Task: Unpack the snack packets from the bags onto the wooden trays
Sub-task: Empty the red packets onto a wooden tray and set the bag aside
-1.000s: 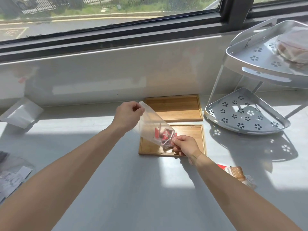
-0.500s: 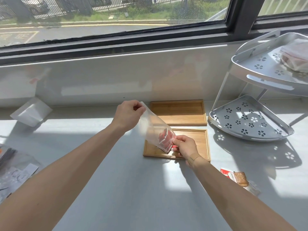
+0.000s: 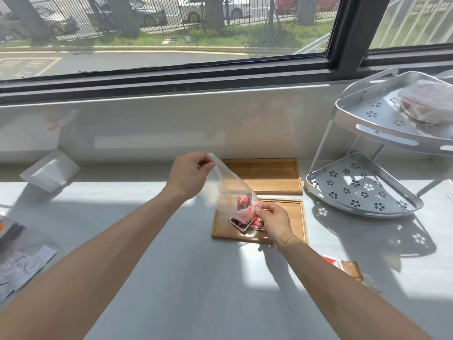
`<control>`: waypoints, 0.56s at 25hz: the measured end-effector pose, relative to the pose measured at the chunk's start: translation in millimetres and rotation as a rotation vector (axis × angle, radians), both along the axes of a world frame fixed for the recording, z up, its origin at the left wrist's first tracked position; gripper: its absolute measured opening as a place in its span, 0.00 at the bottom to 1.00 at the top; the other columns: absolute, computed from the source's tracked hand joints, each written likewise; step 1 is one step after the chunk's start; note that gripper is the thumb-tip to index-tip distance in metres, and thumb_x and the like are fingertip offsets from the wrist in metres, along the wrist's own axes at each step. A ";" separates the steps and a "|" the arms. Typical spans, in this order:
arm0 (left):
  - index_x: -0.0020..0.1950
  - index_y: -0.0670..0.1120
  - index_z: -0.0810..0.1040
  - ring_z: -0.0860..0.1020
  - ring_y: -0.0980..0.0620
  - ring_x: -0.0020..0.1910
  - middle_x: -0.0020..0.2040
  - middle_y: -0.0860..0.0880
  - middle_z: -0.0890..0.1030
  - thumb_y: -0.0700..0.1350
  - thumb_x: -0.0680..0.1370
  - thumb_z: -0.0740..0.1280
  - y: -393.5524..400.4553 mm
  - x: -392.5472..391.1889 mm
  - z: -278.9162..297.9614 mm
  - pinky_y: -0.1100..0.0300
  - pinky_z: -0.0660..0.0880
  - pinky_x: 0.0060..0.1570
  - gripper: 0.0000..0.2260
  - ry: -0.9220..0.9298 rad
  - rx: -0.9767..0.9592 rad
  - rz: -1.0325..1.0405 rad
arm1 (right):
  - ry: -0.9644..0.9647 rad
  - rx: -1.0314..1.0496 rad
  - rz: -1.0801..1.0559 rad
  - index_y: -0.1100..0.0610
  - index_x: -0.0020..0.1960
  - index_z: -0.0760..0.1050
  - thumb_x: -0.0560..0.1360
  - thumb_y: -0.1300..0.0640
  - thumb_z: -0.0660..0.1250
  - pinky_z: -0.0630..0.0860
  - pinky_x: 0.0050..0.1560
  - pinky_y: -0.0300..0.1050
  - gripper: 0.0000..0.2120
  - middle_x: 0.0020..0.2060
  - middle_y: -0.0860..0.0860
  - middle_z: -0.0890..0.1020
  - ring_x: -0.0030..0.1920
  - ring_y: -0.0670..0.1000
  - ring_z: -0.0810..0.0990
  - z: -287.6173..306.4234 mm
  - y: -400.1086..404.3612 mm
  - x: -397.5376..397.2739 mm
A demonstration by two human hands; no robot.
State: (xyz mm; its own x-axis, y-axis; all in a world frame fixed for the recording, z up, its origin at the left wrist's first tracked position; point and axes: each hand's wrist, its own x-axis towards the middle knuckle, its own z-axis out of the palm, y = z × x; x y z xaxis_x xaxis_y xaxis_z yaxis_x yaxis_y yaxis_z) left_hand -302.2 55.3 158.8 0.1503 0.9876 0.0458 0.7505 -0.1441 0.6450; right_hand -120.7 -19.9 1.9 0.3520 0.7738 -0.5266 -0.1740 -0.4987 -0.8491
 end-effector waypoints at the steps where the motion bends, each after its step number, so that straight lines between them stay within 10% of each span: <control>1: 0.46 0.41 0.82 0.74 0.50 0.38 0.38 0.49 0.79 0.42 0.79 0.66 -1.6 -0.8 -1.3 0.60 0.70 0.41 0.07 0.009 0.002 -0.005 | 0.011 -0.005 0.014 0.56 0.45 0.79 0.75 0.60 0.69 0.72 0.26 0.39 0.02 0.34 0.54 0.81 0.26 0.47 0.75 0.8 -0.6 -0.2; 14: 0.47 0.45 0.82 0.76 0.50 0.45 0.45 0.48 0.81 0.42 0.79 0.66 -7.1 -15.8 -18.1 0.63 0.67 0.44 0.06 0.014 -0.001 0.016 | 0.010 0.037 -0.004 0.57 0.44 0.81 0.72 0.62 0.73 0.74 0.27 0.37 0.03 0.36 0.55 0.82 0.28 0.47 0.76 -3.1 -5.8 -1.3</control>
State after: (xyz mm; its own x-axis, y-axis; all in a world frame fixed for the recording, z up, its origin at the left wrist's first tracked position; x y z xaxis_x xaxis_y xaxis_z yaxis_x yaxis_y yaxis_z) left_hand -318.0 48.2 140.7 0.1352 0.9899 0.0425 0.7616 -0.1312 0.6346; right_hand -122.0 -25.7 -1.2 0.3493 0.7915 -0.5015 -0.1846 -0.4666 -0.8650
